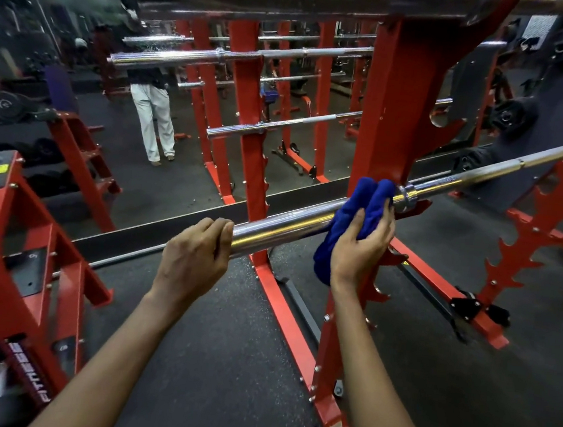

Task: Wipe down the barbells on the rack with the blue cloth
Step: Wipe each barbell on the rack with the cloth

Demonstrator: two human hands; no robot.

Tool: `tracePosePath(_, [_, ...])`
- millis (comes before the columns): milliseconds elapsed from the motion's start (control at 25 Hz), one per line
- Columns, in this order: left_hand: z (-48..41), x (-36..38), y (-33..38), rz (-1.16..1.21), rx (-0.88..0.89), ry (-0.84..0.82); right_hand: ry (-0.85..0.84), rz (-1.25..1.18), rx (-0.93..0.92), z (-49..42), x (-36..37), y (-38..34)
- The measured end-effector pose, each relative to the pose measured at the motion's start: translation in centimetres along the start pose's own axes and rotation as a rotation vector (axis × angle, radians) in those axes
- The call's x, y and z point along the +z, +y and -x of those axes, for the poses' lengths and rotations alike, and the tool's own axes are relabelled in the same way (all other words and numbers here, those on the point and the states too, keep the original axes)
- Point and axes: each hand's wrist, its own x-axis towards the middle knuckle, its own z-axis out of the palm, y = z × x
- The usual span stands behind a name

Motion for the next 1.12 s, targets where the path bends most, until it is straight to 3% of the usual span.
tracePosePath(80, [-1.3,-0.4,0.1,0.130,-0.191,-0.070,-0.020,0.104,-0.205,-0.2,-0.8,-0.5])
tracePosePath(240, [-4.2,-1.7,0.3,0.410,-0.745,-0.600,-0.190,0.346,-0.399,-3.8,-1.6,-1.0])
tracePosePath(360, [-5.2,-2.4,-0.4,0.628,-0.885,-0.801,-0.237,0.511,-0.415,-5.3,-1.6,-1.2])
tracePosePath(440, [-4.0,-2.3,-0.7,0.740,-0.790,-0.645,-0.219,0.489,-0.406,-5.0,-1.5,-1.4])
tracePosePath(560, [1.4,-1.6,-0.1,0.531,-0.435,-0.107,-0.202,0.399,-0.382,-1.1,-0.6,-2.4])
tracePosePath(600, [3.1,-1.5,0.2,0.486,-0.366,-0.038,-0.216,0.411,-0.436,1.0,-0.1,-2.8])
tracePosePath(760, [4.6,-0.9,-0.6,0.439,-0.305,-0.080,-0.304,0.431,-0.723,1.9,0.1,-2.8])
tracePosePath(960, [4.6,-1.3,-0.8,0.474,-0.267,-0.101,-0.090,0.441,-0.465,-7.5,-2.1,-0.7])
tracePosePath(1120, [4.3,-1.0,-0.4,0.504,-0.285,-0.085,-0.193,0.456,-0.436,-1.5,-0.7,-1.4])
